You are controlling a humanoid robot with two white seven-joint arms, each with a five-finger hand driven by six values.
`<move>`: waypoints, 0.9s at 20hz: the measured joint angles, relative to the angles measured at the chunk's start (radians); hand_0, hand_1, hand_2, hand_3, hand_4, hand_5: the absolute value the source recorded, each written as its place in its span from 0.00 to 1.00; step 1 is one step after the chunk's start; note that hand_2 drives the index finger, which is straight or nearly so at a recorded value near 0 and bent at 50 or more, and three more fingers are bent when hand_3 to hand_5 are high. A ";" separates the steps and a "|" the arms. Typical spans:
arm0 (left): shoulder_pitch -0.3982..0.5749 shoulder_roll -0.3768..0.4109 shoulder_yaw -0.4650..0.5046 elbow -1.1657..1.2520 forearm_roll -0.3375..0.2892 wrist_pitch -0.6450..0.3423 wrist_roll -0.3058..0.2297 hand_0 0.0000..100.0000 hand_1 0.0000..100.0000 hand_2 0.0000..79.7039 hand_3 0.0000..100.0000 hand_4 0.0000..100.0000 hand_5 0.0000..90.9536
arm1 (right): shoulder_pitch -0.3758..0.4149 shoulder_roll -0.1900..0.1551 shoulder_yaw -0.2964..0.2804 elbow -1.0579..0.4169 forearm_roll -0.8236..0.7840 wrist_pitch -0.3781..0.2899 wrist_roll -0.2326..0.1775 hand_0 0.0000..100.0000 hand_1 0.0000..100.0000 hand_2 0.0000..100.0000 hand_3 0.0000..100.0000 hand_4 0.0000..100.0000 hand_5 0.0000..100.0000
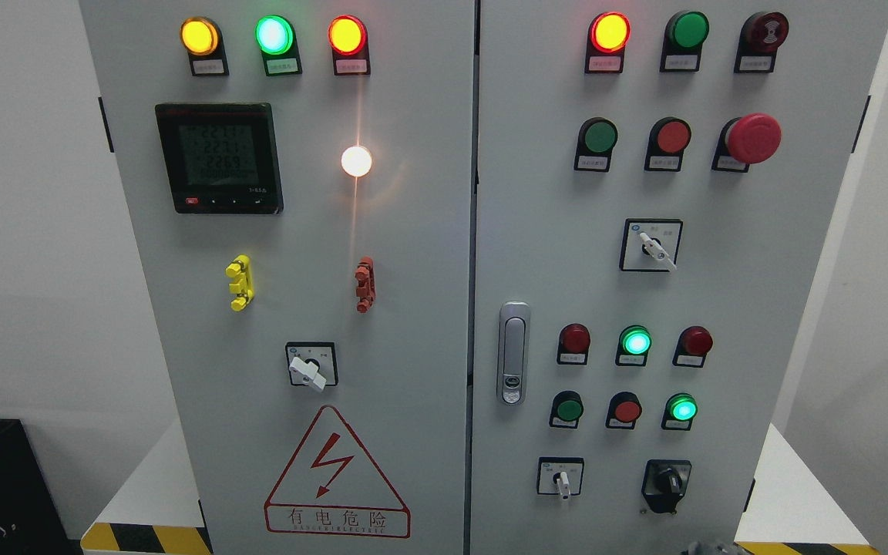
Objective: Flip black knob to close circuit
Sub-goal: 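Raise the right hand up to the black rotary knob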
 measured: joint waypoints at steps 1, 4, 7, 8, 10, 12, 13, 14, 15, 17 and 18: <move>0.000 0.000 0.000 0.000 0.000 0.000 0.000 0.12 0.56 0.00 0.00 0.00 0.00 | -0.008 -0.002 -0.002 -0.002 0.003 0.000 0.005 0.00 0.00 0.95 1.00 0.97 0.95; 0.000 0.000 0.000 0.000 0.000 0.000 0.000 0.12 0.56 0.00 0.00 0.00 0.00 | -0.026 -0.007 -0.008 -0.008 0.009 0.000 0.027 0.00 0.00 0.95 1.00 0.97 0.95; 0.000 0.000 0.000 0.000 0.000 0.000 0.000 0.12 0.56 0.00 0.00 0.00 0.00 | -0.045 -0.012 -0.014 -0.013 0.013 0.000 0.044 0.00 0.00 0.95 1.00 0.97 0.95; 0.000 0.000 0.000 0.000 0.000 0.000 0.000 0.12 0.56 0.00 0.00 0.00 0.00 | -0.051 -0.014 -0.015 -0.014 0.014 0.000 0.047 0.00 0.00 0.95 1.00 0.97 0.95; 0.000 0.000 0.000 0.000 0.000 0.000 0.000 0.12 0.56 0.00 0.00 0.00 0.00 | -0.064 -0.017 -0.018 -0.016 0.016 0.002 0.052 0.00 0.00 0.95 1.00 0.97 0.95; 0.000 0.000 0.000 0.000 0.000 0.000 0.000 0.12 0.56 0.00 0.00 0.00 0.00 | -0.075 -0.021 -0.020 -0.018 0.019 0.002 0.061 0.00 0.00 0.95 1.00 0.97 0.95; 0.000 0.000 0.000 0.000 0.000 0.000 -0.001 0.12 0.56 0.00 0.00 0.00 0.00 | -0.080 -0.023 -0.022 -0.019 0.023 0.003 0.066 0.00 0.00 0.95 1.00 0.97 0.95; 0.000 0.000 0.000 0.000 0.000 0.000 -0.002 0.12 0.56 0.00 0.00 0.00 0.00 | -0.083 -0.024 -0.023 -0.020 0.026 0.003 0.068 0.00 0.00 0.94 1.00 0.97 0.95; 0.000 0.000 0.000 0.000 0.000 0.000 -0.003 0.12 0.56 0.00 0.00 0.00 0.00 | -0.087 -0.026 -0.025 -0.020 0.029 0.003 0.070 0.00 0.00 0.94 1.00 0.97 0.95; 0.000 0.000 0.000 0.000 0.000 0.000 -0.005 0.12 0.56 0.00 0.00 0.00 0.00 | -0.093 -0.028 -0.028 -0.021 0.035 0.004 0.071 0.00 0.00 0.95 1.00 0.97 0.95; 0.000 0.000 0.000 0.000 0.000 0.000 -0.005 0.12 0.56 0.00 0.00 0.00 0.00 | -0.096 -0.029 -0.029 -0.022 0.037 0.004 0.072 0.00 0.00 0.94 1.00 0.97 0.95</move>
